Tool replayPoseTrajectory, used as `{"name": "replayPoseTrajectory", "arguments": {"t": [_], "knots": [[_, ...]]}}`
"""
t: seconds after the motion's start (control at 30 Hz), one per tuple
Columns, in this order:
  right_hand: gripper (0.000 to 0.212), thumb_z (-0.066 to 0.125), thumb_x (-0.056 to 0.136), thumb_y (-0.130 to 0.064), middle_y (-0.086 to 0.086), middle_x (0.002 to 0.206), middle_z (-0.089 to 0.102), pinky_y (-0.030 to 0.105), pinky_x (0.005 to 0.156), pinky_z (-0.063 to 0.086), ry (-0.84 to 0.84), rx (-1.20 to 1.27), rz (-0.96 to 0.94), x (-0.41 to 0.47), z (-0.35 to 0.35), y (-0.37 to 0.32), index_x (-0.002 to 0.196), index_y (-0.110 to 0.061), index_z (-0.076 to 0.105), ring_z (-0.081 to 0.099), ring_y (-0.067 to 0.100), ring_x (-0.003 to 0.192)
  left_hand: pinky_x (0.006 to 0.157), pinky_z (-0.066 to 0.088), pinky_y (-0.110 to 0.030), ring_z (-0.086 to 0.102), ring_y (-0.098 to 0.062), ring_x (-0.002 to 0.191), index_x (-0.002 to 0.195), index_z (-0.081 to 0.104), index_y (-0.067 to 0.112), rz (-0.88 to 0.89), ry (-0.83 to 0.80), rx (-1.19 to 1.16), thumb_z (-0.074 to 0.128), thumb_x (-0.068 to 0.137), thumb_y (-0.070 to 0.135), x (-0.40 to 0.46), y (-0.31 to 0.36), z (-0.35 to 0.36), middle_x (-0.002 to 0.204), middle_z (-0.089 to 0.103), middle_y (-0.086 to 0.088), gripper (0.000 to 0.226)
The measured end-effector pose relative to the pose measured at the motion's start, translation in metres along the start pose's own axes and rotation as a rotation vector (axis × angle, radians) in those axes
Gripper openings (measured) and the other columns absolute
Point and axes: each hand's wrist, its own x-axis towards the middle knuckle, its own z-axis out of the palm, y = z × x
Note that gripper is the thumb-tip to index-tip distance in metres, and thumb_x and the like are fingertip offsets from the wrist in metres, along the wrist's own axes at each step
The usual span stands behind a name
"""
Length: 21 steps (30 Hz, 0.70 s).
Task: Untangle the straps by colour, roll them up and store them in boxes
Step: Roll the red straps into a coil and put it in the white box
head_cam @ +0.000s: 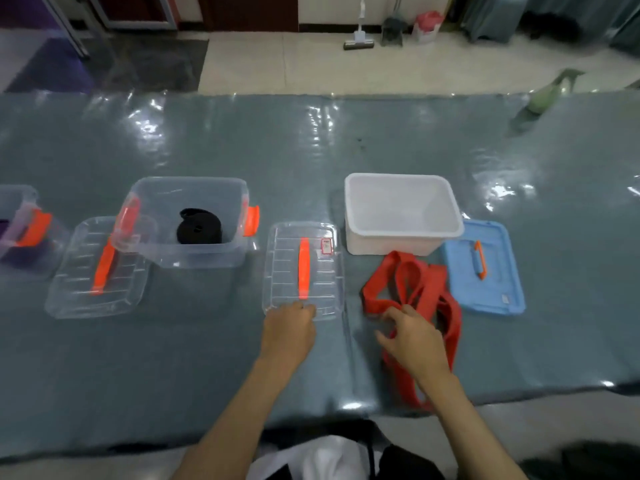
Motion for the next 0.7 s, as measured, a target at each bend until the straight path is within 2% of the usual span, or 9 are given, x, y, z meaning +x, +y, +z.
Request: {"name": "replayPoseTrajectory", "arguments": {"t": [0.1, 0.17, 0.23, 0.3, 0.4, 0.5, 0.53, 0.6, 0.7], "knots": [[0.067, 0.082, 0.077, -0.060, 0.004, 0.133, 0.050, 0.041, 0.093, 0.055, -0.243, -0.118, -0.034, 0.003, 0.008, 0.046, 0.134, -0.032, 0.062, 0.056, 0.032, 0.124, 0.087, 0.048, -0.037, 0.064, -0.028, 0.116, 0.122, 0.066, 0.023, -0.006, -0.011, -0.027, 0.046, 0.105, 0.026, 0.001, 0.042, 0.005, 0.120, 0.068, -0.002, 0.027], [0.062, 0.080, 0.079, -0.056, 0.004, 0.142, 0.040, 0.042, 0.099, 0.055, -0.325, -0.242, -0.101, 0.001, 0.018, 0.065, 0.134, -0.034, 0.061, 0.049, 0.032, 0.129, 0.086, 0.049, -0.038, 0.065, -0.027, 0.113, 0.119, 0.067, 0.021, 0.000, -0.010, -0.052, 0.048, 0.104, 0.027, 0.000, 0.064, 0.009, 0.119, 0.069, -0.002, 0.025], [0.048, 0.076, 0.086, -0.044, 0.005, 0.148, 0.036, 0.043, 0.100, 0.054, -0.283, -0.261, -0.164, -0.001, 0.025, 0.077, 0.131, -0.033, 0.062, 0.046, 0.032, 0.132, 0.087, 0.050, -0.039, 0.066, -0.028, 0.113, 0.119, 0.068, 0.019, 0.014, -0.015, -0.061, 0.048, 0.105, 0.028, 0.001, 0.080, 0.011, 0.122, 0.069, -0.002, 0.026], [0.039, 0.074, 0.089, -0.039, 0.004, 0.145, 0.039, 0.042, 0.096, 0.054, -0.215, -0.205, -0.212, -0.002, 0.028, 0.086, 0.126, -0.031, 0.063, 0.048, 0.030, 0.130, 0.092, 0.049, -0.037, 0.063, -0.027, 0.119, 0.127, 0.066, 0.021, 0.045, -0.054, -0.051, 0.049, 0.105, 0.028, 0.003, 0.090, 0.012, 0.129, 0.066, -0.001, 0.029], [0.036, 0.083, 0.085, -0.031, 0.002, 0.127, 0.048, 0.041, 0.090, 0.054, -0.130, 0.077, -0.255, 0.000, 0.025, 0.097, 0.116, -0.022, 0.067, 0.059, 0.027, 0.115, 0.106, 0.046, -0.036, 0.055, -0.024, 0.133, 0.148, 0.057, 0.025, 0.165, -0.171, -0.206, 0.061, 0.100, 0.021, 0.008, 0.098, 0.013, 0.144, 0.058, -0.001, 0.048], [0.034, 0.091, 0.077, -0.021, -0.003, 0.113, 0.055, 0.037, 0.089, 0.054, 0.003, 0.414, -0.250, 0.003, 0.010, 0.100, 0.105, -0.018, 0.073, 0.063, 0.015, 0.097, 0.114, 0.041, -0.036, 0.053, -0.022, 0.136, 0.153, 0.052, 0.022, 0.336, -0.272, -0.376, 0.077, 0.089, 0.016, 0.010, 0.108, 0.011, 0.152, 0.052, -0.001, 0.069], [0.034, 0.092, 0.075, -0.019, -0.004, 0.111, 0.056, 0.034, 0.090, 0.054, 0.038, 0.475, -0.261, 0.004, 0.003, 0.098, 0.104, -0.019, 0.074, 0.062, 0.011, 0.096, 0.114, 0.041, -0.037, 0.054, -0.022, 0.136, 0.153, 0.054, 0.021, 0.368, -0.234, -0.388, 0.081, 0.087, 0.018, 0.010, 0.111, 0.010, 0.152, 0.053, -0.001, 0.071], [0.034, 0.093, 0.075, -0.017, -0.007, 0.109, 0.058, 0.027, 0.089, 0.053, 0.091, 0.577, -0.287, 0.006, -0.010, 0.092, 0.103, -0.022, 0.075, 0.063, 0.007, 0.096, 0.111, 0.045, -0.040, 0.060, -0.022, 0.131, 0.146, 0.061, 0.017, 0.389, -0.055, -0.470, 0.083, 0.085, 0.015, 0.011, 0.115, 0.006, 0.146, 0.061, -0.001, 0.065], [0.037, 0.091, 0.080, -0.015, -0.011, 0.109, 0.064, 0.023, 0.080, 0.056, 0.178, 0.816, -0.249, 0.006, -0.029, 0.081, 0.109, -0.029, 0.074, 0.067, 0.010, 0.096, 0.106, 0.052, -0.042, 0.067, -0.023, 0.123, 0.136, 0.069, 0.012, 0.411, 0.181, -0.665, 0.085, 0.085, 0.007, 0.016, 0.118, -0.009, 0.134, 0.069, -0.003, 0.053]]}}
